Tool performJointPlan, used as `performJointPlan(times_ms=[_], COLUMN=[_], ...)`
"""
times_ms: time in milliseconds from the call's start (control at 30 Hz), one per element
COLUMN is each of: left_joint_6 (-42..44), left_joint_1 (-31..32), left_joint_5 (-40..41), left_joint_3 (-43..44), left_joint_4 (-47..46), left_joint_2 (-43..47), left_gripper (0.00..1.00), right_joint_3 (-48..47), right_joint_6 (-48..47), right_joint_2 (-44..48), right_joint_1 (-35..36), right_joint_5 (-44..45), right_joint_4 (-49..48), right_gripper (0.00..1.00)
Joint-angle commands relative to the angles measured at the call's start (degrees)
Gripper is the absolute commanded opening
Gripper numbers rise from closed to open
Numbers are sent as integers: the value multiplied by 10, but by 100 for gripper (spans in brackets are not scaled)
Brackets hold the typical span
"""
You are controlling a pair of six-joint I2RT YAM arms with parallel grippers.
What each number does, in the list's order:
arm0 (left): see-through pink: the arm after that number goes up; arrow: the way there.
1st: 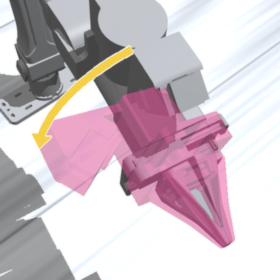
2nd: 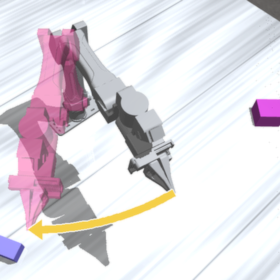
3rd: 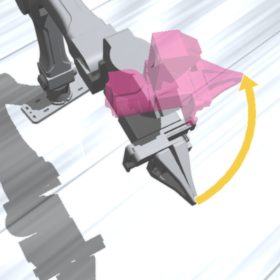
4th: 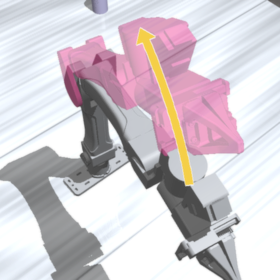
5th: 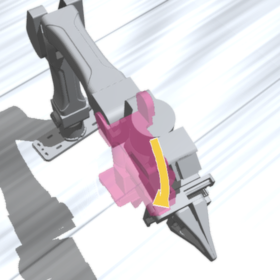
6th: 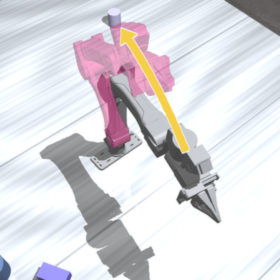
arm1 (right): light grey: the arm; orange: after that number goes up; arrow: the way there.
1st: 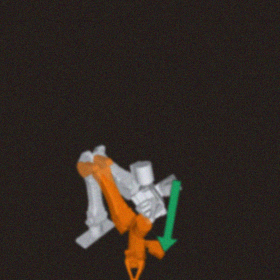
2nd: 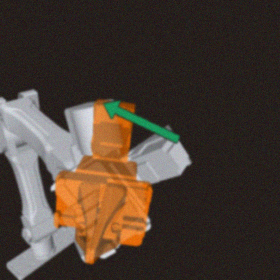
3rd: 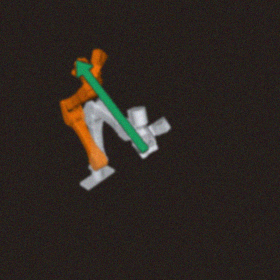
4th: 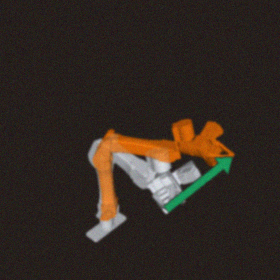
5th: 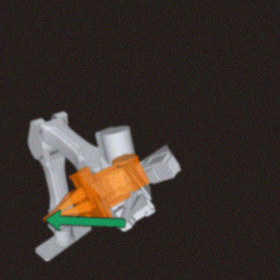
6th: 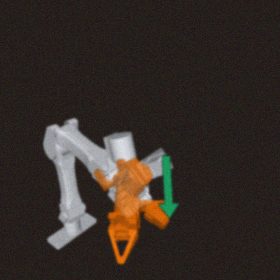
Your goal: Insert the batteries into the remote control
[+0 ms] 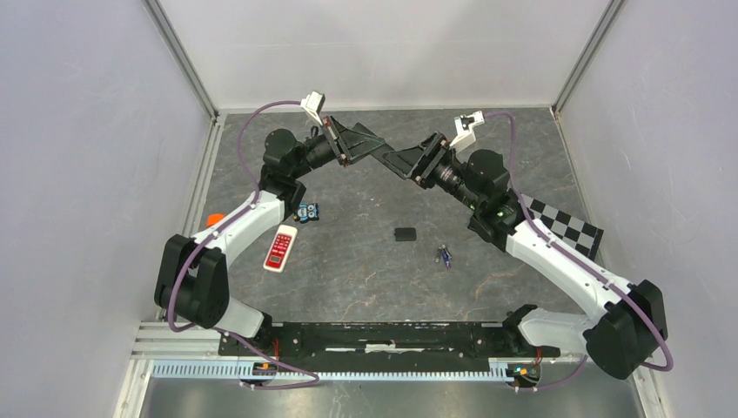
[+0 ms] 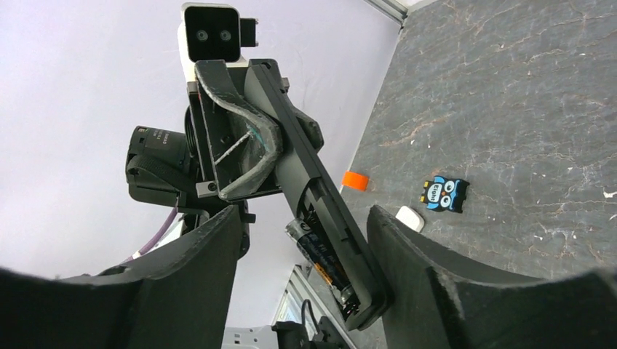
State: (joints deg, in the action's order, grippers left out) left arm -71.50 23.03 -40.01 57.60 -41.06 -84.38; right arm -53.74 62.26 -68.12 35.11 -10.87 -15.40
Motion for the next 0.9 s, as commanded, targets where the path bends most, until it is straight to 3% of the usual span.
performJointPlan(times_ms=[0,133,400,667,800,867], left_joint_6=[2,0,-28,-57,-73,-74], left_joint_1=[-1,-1,0,-1,-1,0], left_joint_5=[0,-4,-6,8,12,11], left_joint_3=[16,12,-11,-8,-6,-7], left_joint_4=[-33,-39,-98,-102,-104,-104], left_joint_2=[6,9,9,9,10,11], left_gripper=[2,2,2,2,2,2], right_joint_3=[-20,-18,8,31,39,39], right_joint_6=[4,11,40,45,42,38], right_joint_2=[-3,-8,-6,3,7,8], right_joint_1=[1,0,-2,-3,-3,-3], right_joint_5=[-17,-24,-31,-37,-39,-40], right_joint_4=[-26,-36,-82,-101,-105,-107], right_gripper=[66,55,48,32,29,35])
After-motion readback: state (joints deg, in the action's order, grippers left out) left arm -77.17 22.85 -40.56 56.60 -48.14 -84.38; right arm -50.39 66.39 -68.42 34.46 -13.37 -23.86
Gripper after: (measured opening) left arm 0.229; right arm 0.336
